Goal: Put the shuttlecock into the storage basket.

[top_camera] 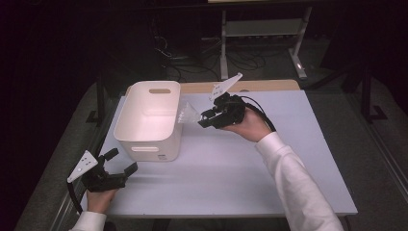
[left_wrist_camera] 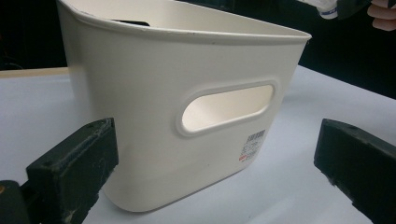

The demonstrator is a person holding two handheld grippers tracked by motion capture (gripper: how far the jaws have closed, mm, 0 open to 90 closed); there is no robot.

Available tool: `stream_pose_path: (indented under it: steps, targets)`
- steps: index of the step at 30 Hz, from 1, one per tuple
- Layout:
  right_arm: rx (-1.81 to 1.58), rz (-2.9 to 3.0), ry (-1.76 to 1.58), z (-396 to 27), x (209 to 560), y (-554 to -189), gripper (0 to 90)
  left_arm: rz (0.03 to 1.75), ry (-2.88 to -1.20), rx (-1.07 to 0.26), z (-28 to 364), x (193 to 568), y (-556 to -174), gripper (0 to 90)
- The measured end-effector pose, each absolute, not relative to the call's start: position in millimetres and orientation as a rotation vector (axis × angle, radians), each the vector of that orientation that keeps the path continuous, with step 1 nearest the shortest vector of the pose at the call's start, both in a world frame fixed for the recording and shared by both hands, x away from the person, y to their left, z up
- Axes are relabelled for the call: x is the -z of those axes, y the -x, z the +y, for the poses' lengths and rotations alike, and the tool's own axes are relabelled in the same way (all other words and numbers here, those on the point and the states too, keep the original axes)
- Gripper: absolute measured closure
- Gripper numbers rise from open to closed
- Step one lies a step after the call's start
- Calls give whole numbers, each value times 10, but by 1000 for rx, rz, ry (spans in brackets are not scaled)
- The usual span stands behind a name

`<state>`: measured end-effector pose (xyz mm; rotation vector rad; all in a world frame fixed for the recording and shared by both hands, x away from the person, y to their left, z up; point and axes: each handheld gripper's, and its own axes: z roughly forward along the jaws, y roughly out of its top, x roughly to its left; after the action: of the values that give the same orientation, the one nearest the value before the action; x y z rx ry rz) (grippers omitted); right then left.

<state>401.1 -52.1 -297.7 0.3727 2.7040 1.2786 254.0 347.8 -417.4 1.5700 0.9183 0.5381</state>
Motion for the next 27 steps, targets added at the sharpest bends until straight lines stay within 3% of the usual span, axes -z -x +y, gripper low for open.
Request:
stream_pose_path:
  steps: [27]
  targets:
    - [-1224,2708,-315,-240,2756,-4170,628,923,-1570,-533,3478,4173,-2537,0]
